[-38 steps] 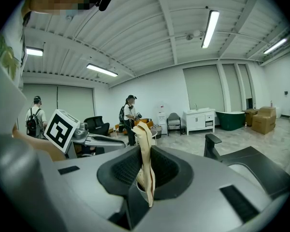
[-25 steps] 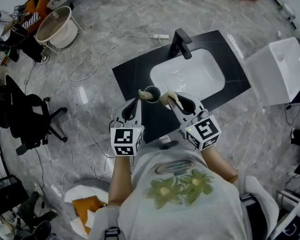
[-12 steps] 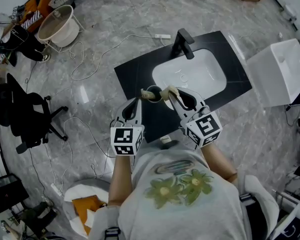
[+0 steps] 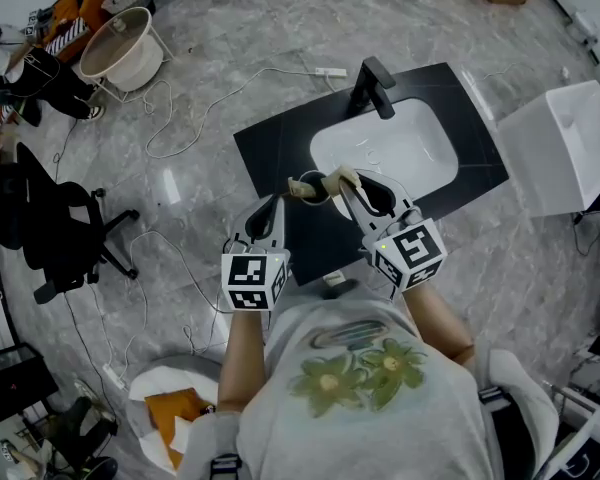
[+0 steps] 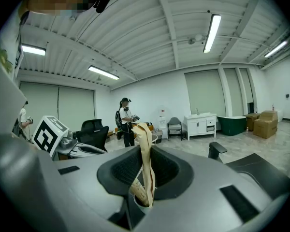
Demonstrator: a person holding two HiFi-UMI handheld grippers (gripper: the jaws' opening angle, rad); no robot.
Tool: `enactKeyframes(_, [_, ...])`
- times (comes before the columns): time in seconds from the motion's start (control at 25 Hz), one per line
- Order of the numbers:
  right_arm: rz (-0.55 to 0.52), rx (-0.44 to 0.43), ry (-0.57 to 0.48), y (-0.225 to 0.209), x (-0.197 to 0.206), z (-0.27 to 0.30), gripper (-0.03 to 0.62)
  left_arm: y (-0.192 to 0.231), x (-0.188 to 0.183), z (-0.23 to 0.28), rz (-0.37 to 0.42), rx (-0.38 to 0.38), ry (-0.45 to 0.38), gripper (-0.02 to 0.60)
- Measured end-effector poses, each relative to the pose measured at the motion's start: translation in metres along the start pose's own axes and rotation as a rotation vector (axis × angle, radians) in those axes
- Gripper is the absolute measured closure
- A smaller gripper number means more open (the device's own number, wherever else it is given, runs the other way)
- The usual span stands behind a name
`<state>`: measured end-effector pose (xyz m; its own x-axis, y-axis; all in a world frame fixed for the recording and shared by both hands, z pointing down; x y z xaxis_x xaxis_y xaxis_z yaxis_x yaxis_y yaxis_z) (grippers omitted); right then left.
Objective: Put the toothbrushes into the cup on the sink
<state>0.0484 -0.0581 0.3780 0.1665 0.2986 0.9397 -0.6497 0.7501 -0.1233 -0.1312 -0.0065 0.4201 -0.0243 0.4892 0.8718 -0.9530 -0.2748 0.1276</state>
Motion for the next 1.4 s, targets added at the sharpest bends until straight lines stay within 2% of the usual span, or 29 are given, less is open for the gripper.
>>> enactKeyframes(1.4, [0.005, -0.002, 0.06, -0.008, 0.017, 0.039, 0.517, 0.022, -0.002, 0.022, -0.015, 0.031, 0.026, 0.563])
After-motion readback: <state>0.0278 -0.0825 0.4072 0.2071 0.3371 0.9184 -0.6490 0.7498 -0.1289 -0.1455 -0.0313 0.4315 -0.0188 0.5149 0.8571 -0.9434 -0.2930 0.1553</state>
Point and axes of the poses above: the fingertips, and each gripper's own axes: z forward along the fingers, y to its left, x out of its underside, the point moved 7 cm from there along -z, backward along the fingers, and after that the axes turned 6 degrees about y, right-handed, at the moved point
